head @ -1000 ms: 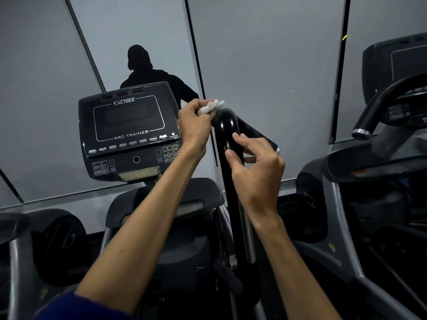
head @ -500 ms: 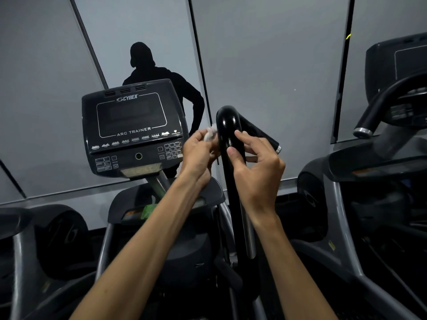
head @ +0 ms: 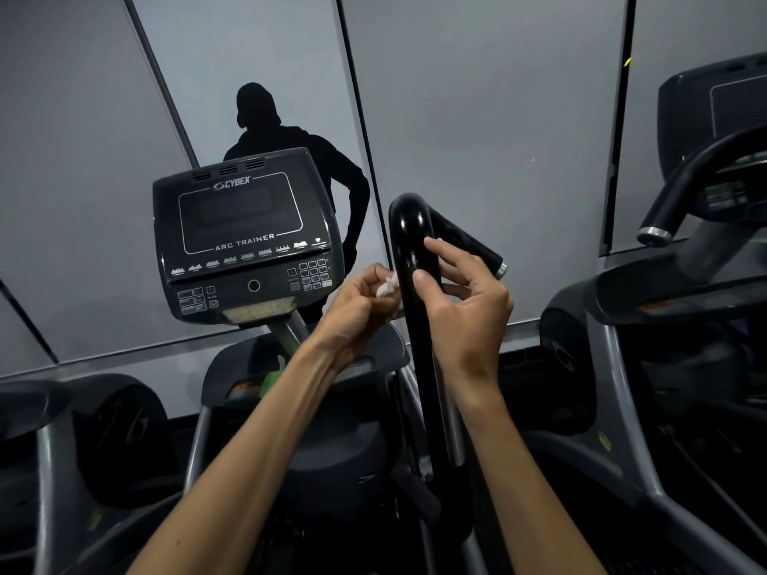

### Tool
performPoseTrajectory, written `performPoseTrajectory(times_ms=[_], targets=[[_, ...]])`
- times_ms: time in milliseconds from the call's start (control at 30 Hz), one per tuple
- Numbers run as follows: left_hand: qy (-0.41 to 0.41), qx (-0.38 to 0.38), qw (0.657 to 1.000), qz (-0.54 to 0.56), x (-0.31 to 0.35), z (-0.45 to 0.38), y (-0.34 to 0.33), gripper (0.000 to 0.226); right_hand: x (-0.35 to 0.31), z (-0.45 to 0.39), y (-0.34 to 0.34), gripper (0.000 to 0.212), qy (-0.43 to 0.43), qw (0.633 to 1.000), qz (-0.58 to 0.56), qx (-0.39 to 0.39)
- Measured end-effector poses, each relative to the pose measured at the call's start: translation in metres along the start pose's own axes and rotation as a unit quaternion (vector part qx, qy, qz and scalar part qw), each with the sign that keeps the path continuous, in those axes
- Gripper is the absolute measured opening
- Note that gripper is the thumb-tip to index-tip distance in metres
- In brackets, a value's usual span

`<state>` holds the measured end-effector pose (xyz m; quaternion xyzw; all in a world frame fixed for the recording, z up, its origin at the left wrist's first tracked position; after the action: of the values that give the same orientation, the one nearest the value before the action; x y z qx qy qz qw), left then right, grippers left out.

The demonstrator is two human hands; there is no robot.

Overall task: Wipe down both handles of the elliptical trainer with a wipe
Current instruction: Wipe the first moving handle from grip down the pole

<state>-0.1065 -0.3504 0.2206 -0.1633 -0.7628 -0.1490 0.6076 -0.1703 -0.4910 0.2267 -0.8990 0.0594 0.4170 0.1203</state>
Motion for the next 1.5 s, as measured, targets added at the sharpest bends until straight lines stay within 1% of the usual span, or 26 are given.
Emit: performPoseTrajectory(times_ms=[67,200,267,333,400,500,533,600,700,800,833,867,933,1000,1067,1133,1167,1200,1233,1267,1300,1333,1367,1400,1433,1500], targets=[[-0.025,0.019,0.999,-0.03,0.013,0.0,0.004,0.036,0.002,-0.001,0.0,0.034,-0.019,0.999,-0.045,-0.005],[-0.09,0.133,0.985,-0.062,0.029,0.002,0.005,0.022,0.004,0.001,0.007,0.031,-0.041,0.992,-0.119,0.026],[-0.131,0.187,0.966,-0.122,0.027,0.018,0.002,0.017,0.004,0.002,0.014,0.032,-0.037,0.989,-0.132,0.054],[-0.175,0.215,0.934,-0.225,0.028,0.042,-0.008,0.019,0.006,0.001,0.022,0.031,-0.031,0.987,-0.13,0.087],[-0.222,0.203,0.897,-0.323,0.04,0.06,-0.028,0.02,0.008,0.0,0.027,0.03,-0.032,0.984,-0.131,0.117],[-0.301,0.191,0.82,-0.448,0.076,0.056,-0.047,0.012,0.006,0.0,0.023,0.028,-0.035,0.982,-0.133,0.132],[-0.316,0.19,0.793,-0.485,0.087,0.047,-0.049,0.008,0.005,0.002,0.02,0.028,-0.034,0.982,-0.134,0.132],[-0.323,0.197,0.75,-0.542,0.1,0.032,-0.051,0.011,0.004,0.004,0.015,0.027,-0.034,0.981,-0.139,0.134],[-0.32,0.165,0.721,-0.592,0.084,0.04,-0.067,0.016,0.004,0.006,0.022,0.025,-0.027,0.979,-0.135,0.153],[-0.307,0.075,0.683,-0.659,0.051,0.064,-0.086,0.017,0.004,0.008,0.032,0.024,-0.024,0.979,-0.126,0.161],[-0.306,0.063,0.683,-0.66,0.051,0.066,-0.087,0.018,0.004,0.009,0.034,0.024,-0.024,0.979,-0.124,0.161],[-0.305,0.067,0.691,-0.652,0.056,0.063,-0.085,0.016,0.004,0.011,0.034,0.025,-0.024,0.979,-0.124,0.159],[-0.308,0.103,0.703,-0.633,0.075,0.05,-0.077,0.01,0.004,0.013,0.031,0.026,-0.031,0.98,-0.124,0.15],[-0.316,0.154,0.699,-0.624,0.092,0.04,-0.071,0.011,0.002,0.017,0.025,0.025,-0.036,0.982,-0.119,0.143],[-0.314,0.179,0.7,-0.616,0.093,0.042,-0.073,0.012,0.001,0.021,0.023,0.025,-0.035,0.982,-0.116,0.143],[-0.298,0.162,0.697,-0.631,0.076,0.052,-0.081,0.004,0.002,0.022,0.025,0.024,-0.036,0.983,-0.118,0.137],[-0.285,0.144,0.705,-0.633,0.066,0.058,-0.085,0.006,0.003,0.022,0.026,0.022,-0.037,0.983,-0.121,0.131],[-0.275,0.133,0.725,-0.617,0.059,0.062,-0.086,0.01,0.004,0.023,0.027,0.02,-0.039,0.983,-0.127,0.125],[-0.265,0.139,0.761,-0.575,0.059,0.065,-0.082,0.012,0.004,0.026,0.028,0.018,-0.04,0.983,-0.134,0.117],[-0.255,0.164,0.807,-0.508,0.062,0.065,-0.073,0.015,0.003,0.029,0.027,0.016,-0.042,0.984,-0.138,0.104],[-0.232,0.19,0.85,-0.432,0.064,0.063,-0.062,0.017,0.001,0.033,0.024,0.013,-0.042,0.986,-0.139,0.081],[-0.201,0.203,0.886,-0.366,0.064,0.06,-0.053,0.017,-0.002,0.037,0.019,0.011,-0.037,0.989,-0.135,0.051],[-0.176,0.202,0.908,-0.321,0.061,0.056,-0.048,0.017,-0.005,0.04,0.014,0.012,-0.028,0.992,-0.124,0.019],[-0.16,0.188,0.923,-0.294,0.059,0.055,-0.047,0.016,-0.008,0.042,0.011,0.016,-0.017,0.994,-0.11,-0.006],[-0.15,0.166,0.938,-0.265,0.056,0.054,-0.048,0.014,-0.01,0.042,0.01,0.022,-0.004,0.995,-0.098,-0.019],[-0.132,0.112,0.97,-0.17,0.048,0.055,-0.052,0.017,-0.012,0.039,0.012,0.032,0.014,0.997,-0.074,-0.03]])
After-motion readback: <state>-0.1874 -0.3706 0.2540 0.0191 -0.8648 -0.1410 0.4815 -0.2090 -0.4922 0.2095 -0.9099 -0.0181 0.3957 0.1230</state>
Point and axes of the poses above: each hand's wrist, its own z-axis away from the middle knuckle, its own y-axis out of the back of the hand, x = y × z, the point moved 7 cm from there along -z, towards the middle knuckle, and after that the axes turned 13 degrees about -x, right-handed, at the moved point
